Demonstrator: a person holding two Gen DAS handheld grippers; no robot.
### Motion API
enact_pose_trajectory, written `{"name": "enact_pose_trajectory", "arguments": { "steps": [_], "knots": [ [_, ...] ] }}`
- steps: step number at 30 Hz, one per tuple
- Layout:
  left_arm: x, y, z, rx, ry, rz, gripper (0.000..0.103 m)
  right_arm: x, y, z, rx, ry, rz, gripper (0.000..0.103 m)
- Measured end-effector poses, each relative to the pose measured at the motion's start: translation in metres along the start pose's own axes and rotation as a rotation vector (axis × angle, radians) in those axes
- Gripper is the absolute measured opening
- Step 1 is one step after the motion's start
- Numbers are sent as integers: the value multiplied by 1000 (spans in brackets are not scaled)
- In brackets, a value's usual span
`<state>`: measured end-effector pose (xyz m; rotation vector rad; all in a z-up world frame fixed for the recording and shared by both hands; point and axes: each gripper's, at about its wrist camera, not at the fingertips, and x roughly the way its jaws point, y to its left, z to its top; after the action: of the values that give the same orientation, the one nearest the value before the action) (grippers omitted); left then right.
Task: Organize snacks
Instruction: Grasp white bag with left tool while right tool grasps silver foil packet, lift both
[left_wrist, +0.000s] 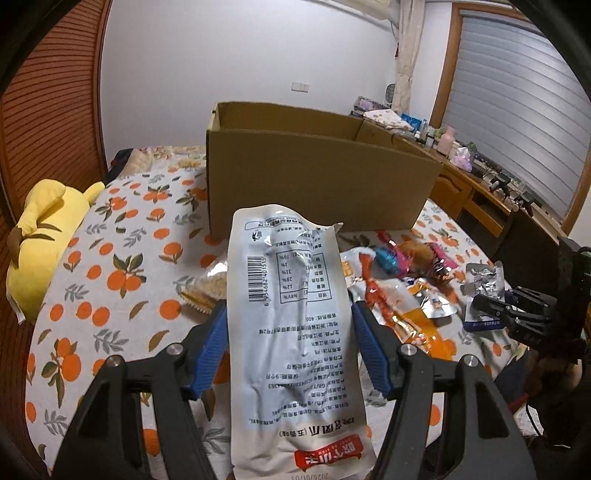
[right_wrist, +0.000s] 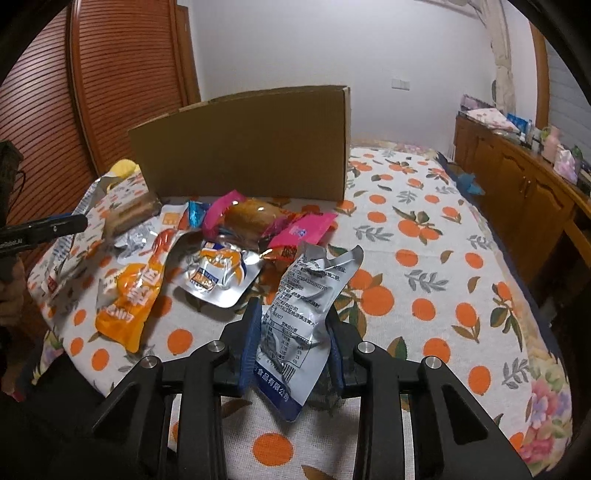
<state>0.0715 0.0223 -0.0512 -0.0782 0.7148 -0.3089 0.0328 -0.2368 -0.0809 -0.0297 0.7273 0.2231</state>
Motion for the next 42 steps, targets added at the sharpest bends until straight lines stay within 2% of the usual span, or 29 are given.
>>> {"name": "enact_pose_trajectory", "arguments": {
  "steps": [10, 22, 31, 42],
  "knots": [
    [-12, -11, 17, 35, -44, -19, 65, -10, 2, 9, -19, -27, -8, 31],
    [-17, -20, 61, 86, -102, -29, 65, -19, 15, 40, -87, -81, 8, 31],
    [-10, -14, 107, 113, -132, -18, 65, -17, 24, 82, -135, -131, 30, 31],
    [18, -9, 151, 133, -124, 6, 65, -4, 30, 145, -164, -199, 64, 31]
  ]
}}
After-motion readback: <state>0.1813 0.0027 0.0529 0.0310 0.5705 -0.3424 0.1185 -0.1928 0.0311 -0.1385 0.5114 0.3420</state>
